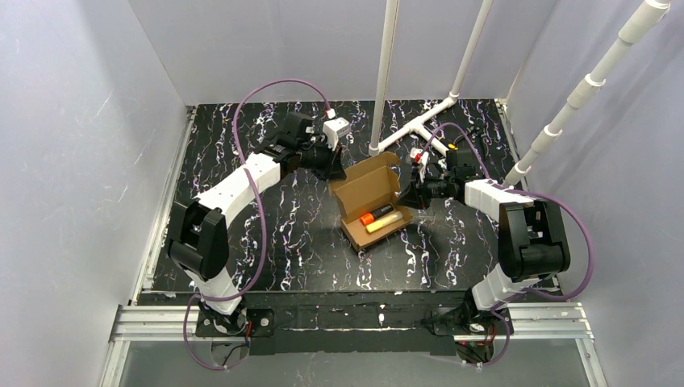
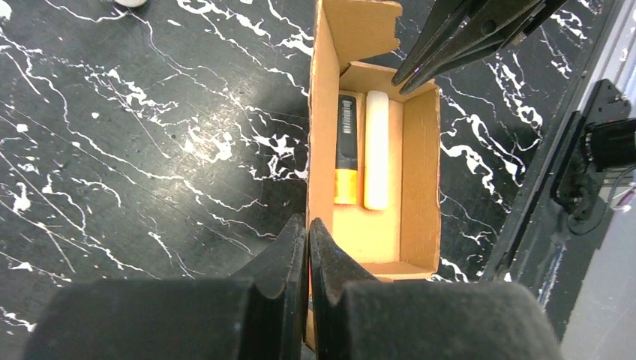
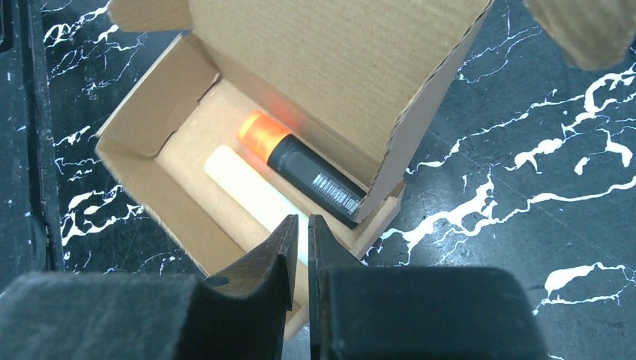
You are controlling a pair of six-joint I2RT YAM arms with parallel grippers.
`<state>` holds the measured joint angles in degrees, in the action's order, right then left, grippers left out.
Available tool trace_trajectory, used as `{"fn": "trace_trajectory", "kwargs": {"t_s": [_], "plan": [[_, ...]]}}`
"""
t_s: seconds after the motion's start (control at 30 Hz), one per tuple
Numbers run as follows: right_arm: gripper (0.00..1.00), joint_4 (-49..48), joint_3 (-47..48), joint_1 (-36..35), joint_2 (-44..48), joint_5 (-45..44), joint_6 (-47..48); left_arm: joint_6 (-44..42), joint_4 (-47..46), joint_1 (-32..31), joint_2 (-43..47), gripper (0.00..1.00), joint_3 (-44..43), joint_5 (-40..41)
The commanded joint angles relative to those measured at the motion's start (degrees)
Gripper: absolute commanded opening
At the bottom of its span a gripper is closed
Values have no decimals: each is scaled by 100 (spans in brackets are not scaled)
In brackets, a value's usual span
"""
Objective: Fold the paper box
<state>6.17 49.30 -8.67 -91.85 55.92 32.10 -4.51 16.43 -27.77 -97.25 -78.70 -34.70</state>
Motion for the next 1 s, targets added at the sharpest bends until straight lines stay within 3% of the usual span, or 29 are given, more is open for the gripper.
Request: {"fn": "trace_trajectory", "kwargs": {"t_s": [0.0, 0.13, 0.37, 0.5, 0.57, 0.73, 0.9, 0.97], "plan": [[18, 132, 117, 5, 191, 236, 246, -682, 63, -93, 490, 0, 29, 187], [18, 879, 331, 5, 224, 471, 955, -1160, 113, -159, 640, 0, 18, 336], [22, 2940, 835, 5, 124, 627, 3087, -1837, -29, -202, 948, 0, 366, 825], [38, 4506, 962, 5, -65, 781, 4987, -1819, -234, -203, 1090, 0, 640, 762], [40, 4911, 903, -7, -127, 838, 5814, -1685, -285, -215, 1103, 0, 684, 697], [33, 4138, 759, -76, -96, 663, 5109, -1571, -415, -305, 1130, 0, 823, 844], [29, 1700, 322, -144, 333, -251, 2279, -1581, -465, -364, 1234, 0, 993, 859], [29, 1256, 226, -144, 461, -419, 1861, -1549, -473, -391, 1296, 0, 1063, 853]]}}
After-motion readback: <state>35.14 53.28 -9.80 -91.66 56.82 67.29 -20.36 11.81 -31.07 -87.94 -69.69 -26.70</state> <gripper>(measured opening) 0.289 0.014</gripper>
